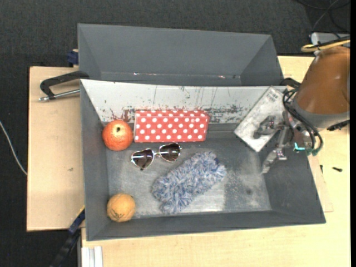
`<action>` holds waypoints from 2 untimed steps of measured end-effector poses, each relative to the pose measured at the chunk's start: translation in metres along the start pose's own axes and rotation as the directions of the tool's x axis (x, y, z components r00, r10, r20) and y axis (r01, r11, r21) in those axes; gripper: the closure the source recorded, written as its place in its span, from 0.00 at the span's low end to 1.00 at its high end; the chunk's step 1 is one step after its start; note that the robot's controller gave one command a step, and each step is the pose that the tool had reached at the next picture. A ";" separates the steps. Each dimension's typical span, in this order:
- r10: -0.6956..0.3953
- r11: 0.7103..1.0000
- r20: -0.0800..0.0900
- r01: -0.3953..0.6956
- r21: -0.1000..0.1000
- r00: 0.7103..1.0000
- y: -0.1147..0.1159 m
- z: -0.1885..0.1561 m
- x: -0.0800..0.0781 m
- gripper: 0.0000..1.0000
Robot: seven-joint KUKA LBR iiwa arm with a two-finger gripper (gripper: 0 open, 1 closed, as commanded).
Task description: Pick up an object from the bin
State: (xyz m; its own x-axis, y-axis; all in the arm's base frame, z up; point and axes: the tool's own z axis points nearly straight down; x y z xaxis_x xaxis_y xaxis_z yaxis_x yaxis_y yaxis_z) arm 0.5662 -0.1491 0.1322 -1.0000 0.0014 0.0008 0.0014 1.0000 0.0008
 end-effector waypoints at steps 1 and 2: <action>-0.001 1.000 0.003 0.001 0.001 1.000 0.000 -0.001 -0.001 0.00; -0.103 0.995 0.003 0.103 0.001 0.995 0.059 0.040 0.024 0.00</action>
Offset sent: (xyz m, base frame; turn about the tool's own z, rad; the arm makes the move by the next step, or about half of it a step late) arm -0.0382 0.0909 -0.0622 -0.1607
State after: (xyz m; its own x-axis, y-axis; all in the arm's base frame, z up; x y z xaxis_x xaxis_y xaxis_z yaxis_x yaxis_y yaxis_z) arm 0.5421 -0.0903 0.0926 -0.9948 -0.1020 -0.0025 -0.1020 0.9948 -0.0001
